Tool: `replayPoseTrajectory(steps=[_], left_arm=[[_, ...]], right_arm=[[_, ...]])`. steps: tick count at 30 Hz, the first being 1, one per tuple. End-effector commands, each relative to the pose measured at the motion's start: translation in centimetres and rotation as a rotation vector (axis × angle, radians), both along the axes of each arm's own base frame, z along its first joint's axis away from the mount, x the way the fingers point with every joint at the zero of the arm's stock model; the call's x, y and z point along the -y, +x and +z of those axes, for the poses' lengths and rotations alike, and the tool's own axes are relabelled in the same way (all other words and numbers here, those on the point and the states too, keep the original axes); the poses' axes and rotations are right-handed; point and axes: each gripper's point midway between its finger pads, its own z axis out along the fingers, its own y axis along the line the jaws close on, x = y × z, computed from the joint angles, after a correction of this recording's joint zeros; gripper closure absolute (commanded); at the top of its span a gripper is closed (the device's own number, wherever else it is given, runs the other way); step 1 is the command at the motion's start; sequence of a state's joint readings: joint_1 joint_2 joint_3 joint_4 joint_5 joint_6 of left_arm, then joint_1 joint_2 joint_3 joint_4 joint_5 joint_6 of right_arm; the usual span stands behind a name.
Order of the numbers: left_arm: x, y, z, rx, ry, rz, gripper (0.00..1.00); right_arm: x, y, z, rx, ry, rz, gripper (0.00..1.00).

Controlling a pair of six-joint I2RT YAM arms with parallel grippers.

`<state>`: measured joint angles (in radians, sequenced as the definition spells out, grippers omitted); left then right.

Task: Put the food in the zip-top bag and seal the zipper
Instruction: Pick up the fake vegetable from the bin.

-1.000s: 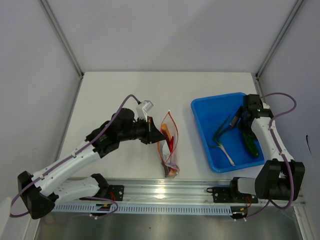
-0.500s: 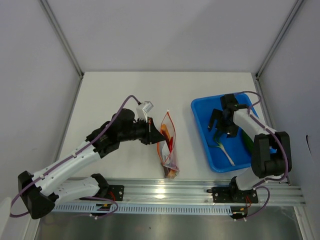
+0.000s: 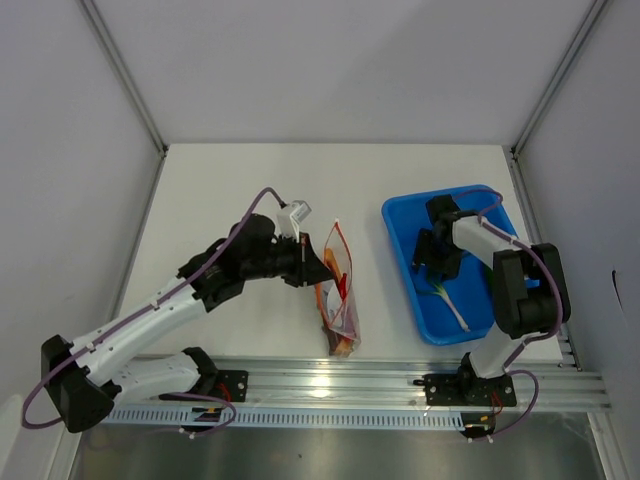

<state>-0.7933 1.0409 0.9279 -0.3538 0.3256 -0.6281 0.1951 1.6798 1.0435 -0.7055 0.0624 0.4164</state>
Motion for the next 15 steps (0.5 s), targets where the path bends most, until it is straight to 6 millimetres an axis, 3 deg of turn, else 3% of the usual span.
replayPoseTrajectory(steps=[1,4,11,15], left_arm=[[0.4,0.6,2.0,0.035,-0.035,0.003,0.99],[0.6,0.8,2.0,0.033,-0.031,0.005,0.99],[0.8,1.0,2.3,0.030,-0.031,0.007,1.00],[0.8,1.2,2.4,0.029,-0.029,0.014,0.99]], right_arm=[[-0.5,-0.1,-0.7,0.002,-0.019,0.020,0.31],[-0.7,-0.4,-1.3,-0.006,-0.014,0.020,0.42],[-0.2,0.0,-1.7,0.004,-0.017,0.013,0.88],[0.8,1.4,0.1,0.065,-0.019,-0.006,0.98]])
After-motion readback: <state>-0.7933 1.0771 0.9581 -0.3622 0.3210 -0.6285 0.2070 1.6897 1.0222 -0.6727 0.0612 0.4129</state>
